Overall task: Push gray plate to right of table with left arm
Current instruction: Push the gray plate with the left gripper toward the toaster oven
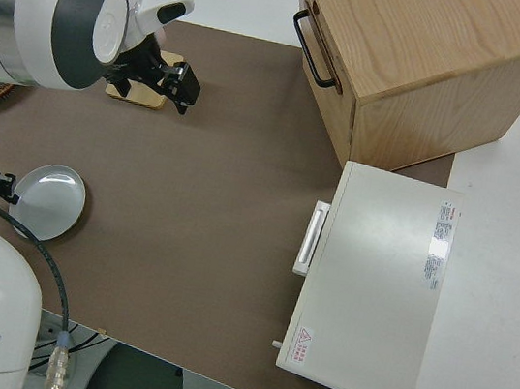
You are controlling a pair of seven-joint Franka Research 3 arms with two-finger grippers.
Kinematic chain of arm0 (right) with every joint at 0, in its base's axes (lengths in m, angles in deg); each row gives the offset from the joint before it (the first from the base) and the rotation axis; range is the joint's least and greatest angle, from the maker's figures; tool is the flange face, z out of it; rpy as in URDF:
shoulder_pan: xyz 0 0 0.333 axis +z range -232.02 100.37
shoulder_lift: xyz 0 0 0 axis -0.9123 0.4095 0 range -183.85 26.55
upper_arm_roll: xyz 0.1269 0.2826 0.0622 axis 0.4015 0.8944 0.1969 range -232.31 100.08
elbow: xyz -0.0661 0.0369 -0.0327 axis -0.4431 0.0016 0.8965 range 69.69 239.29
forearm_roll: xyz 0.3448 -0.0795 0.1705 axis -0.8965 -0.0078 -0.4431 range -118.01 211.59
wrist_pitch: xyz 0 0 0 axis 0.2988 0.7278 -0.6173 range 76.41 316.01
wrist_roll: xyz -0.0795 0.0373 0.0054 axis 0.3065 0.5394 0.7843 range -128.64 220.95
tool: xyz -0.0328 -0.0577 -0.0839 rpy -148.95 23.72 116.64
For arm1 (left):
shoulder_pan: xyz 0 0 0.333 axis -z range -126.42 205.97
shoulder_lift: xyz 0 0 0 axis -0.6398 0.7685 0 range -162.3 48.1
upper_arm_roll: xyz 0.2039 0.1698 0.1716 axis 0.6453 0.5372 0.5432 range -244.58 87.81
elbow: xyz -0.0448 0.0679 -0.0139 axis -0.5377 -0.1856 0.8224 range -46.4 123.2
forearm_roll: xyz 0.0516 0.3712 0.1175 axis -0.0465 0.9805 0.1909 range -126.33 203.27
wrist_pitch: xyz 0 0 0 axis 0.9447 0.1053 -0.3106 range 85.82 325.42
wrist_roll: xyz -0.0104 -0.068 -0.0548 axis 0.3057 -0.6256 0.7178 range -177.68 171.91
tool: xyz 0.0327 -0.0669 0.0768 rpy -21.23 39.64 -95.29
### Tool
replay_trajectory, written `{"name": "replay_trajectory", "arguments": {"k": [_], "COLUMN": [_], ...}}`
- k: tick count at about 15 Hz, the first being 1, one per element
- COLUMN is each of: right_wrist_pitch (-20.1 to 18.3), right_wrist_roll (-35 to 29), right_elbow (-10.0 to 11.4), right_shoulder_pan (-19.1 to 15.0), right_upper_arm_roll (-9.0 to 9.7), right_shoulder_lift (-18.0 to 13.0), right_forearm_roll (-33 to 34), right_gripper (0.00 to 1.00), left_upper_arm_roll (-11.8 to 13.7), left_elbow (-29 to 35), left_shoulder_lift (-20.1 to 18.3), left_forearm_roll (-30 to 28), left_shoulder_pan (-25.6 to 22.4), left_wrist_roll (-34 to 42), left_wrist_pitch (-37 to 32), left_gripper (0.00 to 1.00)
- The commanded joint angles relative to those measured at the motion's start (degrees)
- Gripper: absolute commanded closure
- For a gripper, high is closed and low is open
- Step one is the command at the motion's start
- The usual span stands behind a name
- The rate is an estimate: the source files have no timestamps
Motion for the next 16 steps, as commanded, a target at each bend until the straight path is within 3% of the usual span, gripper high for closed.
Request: {"name": "replay_trajectory", "arguments": {"k": [1,3,6,16], "right_wrist_pitch": [-0.31,-0.31,-0.31,-0.31], "right_wrist_roll": [-0.12,-0.12,-0.12,-0.12], "right_elbow": [-0.83,-0.83,-0.83,-0.83], "right_shoulder_pan": [-0.37,-0.37,-0.37,-0.37], "right_upper_arm_roll": [0.15,0.15,0.24,0.15], "right_shoulder_lift": [0.36,0.36,0.36,0.36], "right_forearm_roll": [-0.92,-0.92,-0.92,-0.92], "right_gripper": [0.005,0.005,0.005,0.005], "left_upper_arm_roll": [0.43,0.26,-2.10,-8.09], "left_elbow": [-0.41,-0.68,-3.48,-4.19], "left_shoulder_lift": [1.89,2.50,4.52,7.86], "left_forearm_roll": [-2.36,-2.36,-4.29,-4.38], "left_shoulder_pan": [4.20,5.26,7.46,7.73], "left_wrist_roll": [-3.91,-5.75,-10.32,-15.87], "left_wrist_pitch": [4.25,5.75,7.94,13.39], "left_gripper": [1.00,1.00,1.00,1.00]}}
